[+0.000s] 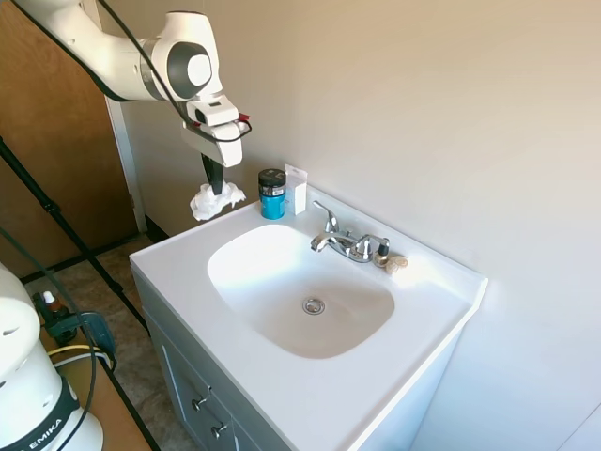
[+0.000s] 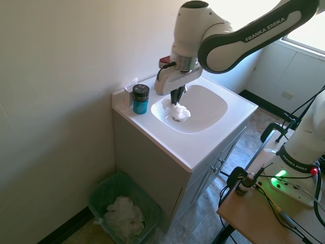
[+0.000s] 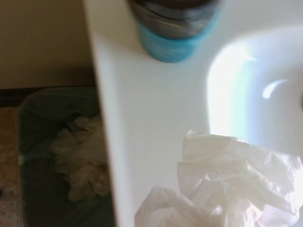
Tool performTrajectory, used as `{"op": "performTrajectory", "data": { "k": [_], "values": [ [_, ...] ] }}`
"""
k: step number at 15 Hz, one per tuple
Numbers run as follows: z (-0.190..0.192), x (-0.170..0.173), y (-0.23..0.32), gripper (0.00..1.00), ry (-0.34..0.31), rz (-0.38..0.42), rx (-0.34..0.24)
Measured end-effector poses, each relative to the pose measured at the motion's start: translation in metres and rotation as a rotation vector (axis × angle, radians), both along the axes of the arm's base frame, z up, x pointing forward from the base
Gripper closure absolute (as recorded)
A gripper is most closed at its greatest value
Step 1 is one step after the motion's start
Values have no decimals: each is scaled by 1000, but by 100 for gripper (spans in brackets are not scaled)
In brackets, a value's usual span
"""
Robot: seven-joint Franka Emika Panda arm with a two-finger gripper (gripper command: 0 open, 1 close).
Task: Throw the tissue in the trash bin
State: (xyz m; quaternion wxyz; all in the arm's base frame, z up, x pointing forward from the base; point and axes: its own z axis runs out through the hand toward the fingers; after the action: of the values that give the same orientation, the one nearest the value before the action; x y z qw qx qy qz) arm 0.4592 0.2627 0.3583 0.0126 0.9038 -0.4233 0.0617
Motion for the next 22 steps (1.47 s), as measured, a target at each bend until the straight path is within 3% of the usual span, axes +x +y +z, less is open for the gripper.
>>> {"op": "performTrajectory", "data": {
  "k": [2, 6, 7, 13, 19, 22],
  "values": [
    [-12, 16, 51, 100, -12, 35, -5],
    [-54, 36, 133, 100, 39, 89, -26],
    [-65, 44, 146, 0, 50, 94, -29],
    [-106, 71, 176, 0, 97, 84, -47],
    [-107, 73, 174, 0, 116, 85, -56],
    [-89, 74, 174, 0, 97, 85, -51]
  ]
}}
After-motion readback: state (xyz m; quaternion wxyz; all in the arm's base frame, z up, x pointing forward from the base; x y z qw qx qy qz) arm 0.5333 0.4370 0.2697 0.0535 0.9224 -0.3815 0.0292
